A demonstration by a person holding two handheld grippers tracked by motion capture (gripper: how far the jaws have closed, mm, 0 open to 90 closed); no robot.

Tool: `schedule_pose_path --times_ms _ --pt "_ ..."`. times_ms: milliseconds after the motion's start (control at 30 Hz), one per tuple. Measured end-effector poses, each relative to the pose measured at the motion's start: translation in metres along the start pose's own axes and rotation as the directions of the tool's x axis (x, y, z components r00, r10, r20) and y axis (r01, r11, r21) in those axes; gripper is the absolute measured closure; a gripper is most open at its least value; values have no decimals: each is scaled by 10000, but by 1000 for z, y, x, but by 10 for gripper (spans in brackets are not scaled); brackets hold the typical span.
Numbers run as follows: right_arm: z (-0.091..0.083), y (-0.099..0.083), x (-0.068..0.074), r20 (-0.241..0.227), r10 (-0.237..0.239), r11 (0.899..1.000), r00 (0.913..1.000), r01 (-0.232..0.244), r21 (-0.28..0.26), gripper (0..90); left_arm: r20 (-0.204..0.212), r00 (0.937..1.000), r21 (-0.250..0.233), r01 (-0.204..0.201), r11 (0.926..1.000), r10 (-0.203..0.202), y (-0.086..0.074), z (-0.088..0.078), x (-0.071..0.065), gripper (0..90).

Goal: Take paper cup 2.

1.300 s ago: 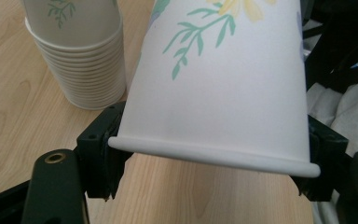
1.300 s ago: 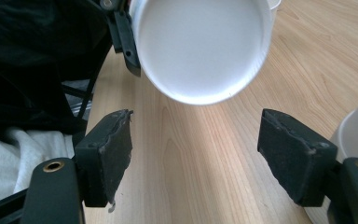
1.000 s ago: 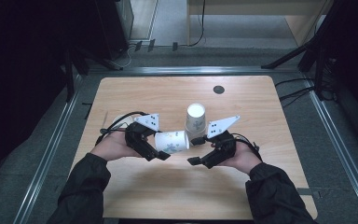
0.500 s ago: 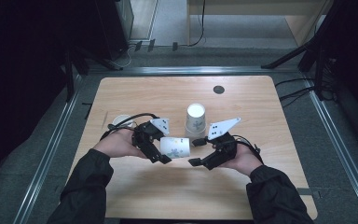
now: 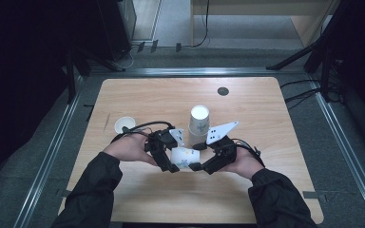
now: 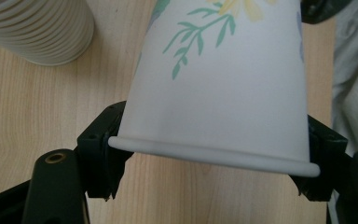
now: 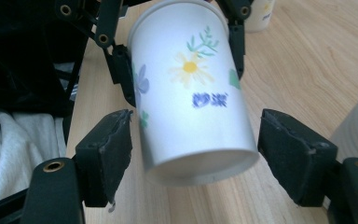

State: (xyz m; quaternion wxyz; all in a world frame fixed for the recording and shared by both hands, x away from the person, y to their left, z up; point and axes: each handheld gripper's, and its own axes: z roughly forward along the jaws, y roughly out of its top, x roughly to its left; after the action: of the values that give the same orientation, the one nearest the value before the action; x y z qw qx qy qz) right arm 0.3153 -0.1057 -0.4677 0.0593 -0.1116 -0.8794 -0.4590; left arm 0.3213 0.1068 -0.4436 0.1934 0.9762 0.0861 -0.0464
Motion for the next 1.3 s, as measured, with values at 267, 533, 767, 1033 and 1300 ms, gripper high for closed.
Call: schedule_pose_path --times_ms 267,533,767,1033,1300 --pt "8 1 2 -46 -219 9996 9998 220 157 276 44 9998 -99 -205 9997 205 3 1 -3 246" --pt "11 2 5 -88 -431 9985 9990 434 341 336 110 9994 -271 -329 9991 332 1 2 -2 246" --pt "8 3 6 -20 -546 9983 9985 547 205 338 127 9993 -648 -342 9973 351 -2 -1 -1 215" --pt "-2 2 3 131 -479 9988 9988 480 -87 337 140 9998 -1315 -96 9913 116 -8 -8 3 186" --pt "-9 3 1 149 -499 9979 9986 505 -397 337 190 9995 -2044 303 9784 -270 -19 -14 4 186"
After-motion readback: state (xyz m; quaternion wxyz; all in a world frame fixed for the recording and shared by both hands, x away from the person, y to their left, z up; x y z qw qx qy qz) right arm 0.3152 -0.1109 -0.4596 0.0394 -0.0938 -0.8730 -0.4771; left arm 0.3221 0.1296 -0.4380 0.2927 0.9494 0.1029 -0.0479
